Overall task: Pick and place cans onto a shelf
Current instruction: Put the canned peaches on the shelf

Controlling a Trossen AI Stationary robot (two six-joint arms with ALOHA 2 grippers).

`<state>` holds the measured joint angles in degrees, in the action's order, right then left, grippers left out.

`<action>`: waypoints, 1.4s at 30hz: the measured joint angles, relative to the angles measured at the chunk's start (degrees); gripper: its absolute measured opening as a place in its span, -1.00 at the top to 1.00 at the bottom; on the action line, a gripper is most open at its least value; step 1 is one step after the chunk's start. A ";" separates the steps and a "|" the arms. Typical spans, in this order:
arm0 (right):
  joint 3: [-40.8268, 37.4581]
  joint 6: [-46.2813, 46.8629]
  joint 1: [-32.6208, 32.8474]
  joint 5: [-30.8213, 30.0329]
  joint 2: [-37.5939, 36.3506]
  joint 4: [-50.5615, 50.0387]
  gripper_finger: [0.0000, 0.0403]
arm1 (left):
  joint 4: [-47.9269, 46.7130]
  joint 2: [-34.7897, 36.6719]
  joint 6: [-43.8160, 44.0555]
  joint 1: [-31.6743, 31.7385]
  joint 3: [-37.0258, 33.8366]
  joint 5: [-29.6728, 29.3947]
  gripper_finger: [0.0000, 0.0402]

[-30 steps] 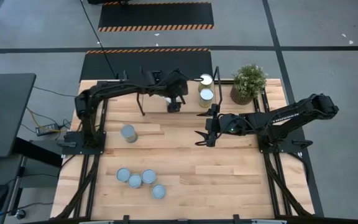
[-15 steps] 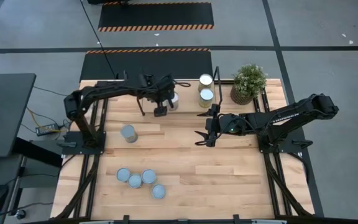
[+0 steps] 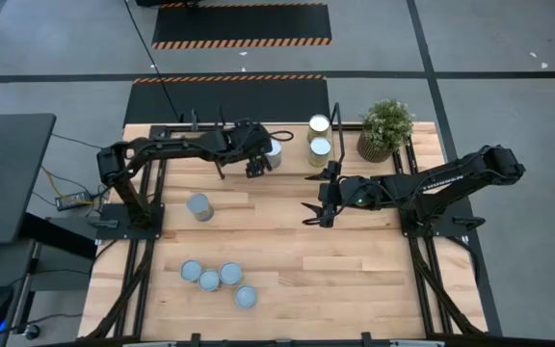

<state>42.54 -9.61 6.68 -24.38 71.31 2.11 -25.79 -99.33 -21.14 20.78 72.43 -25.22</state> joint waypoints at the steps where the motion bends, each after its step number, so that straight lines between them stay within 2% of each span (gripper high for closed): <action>1: 0.00 -0.26 0.00 0.01 0.00 0.08 -0.73 | 1.51 0.00 -0.09 -0.15 -0.59 0.00 -0.94; 13: 0.00 -1.10 0.00 -0.03 0.00 1.51 -0.73 | 19.26 0.00 -3.85 -0.01 -5.22 1.34 -0.94; 18: 0.00 -1.48 0.00 -0.49 0.00 1.70 -0.73 | 18.53 0.69 -6.82 -0.45 -5.22 1.34 -0.94; 22: 0.00 -1.75 0.02 -3.19 -0.18 1.71 -0.73 | 15.12 1.36 -8.07 -0.80 -5.19 1.11 -0.94; 25: 0.49 -2.89 0.04 -3.45 -0.22 1.86 -0.73 | 13.16 1.14 -7.78 0.35 -5.21 0.10 -0.94; 28: 1.29 -3.85 0.04 -3.43 -0.22 1.93 -0.73 | 13.57 0.83 -5.48 2.63 -5.42 1.64 -0.94; 35: 1.55 -4.28 0.07 -3.43 -0.24 1.66 -0.73 | 17.97 -2.10 -1.30 6.25 -5.40 7.39 -0.94; 42: 1.60 -4.28 0.07 -3.52 -0.24 1.46 -0.73 | 25.34 -6.48 -0.75 4.21 -5.43 7.47 -0.94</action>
<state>44.14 -13.89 6.74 -27.90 71.07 3.57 -0.44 -105.80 -21.90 24.99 67.00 -17.75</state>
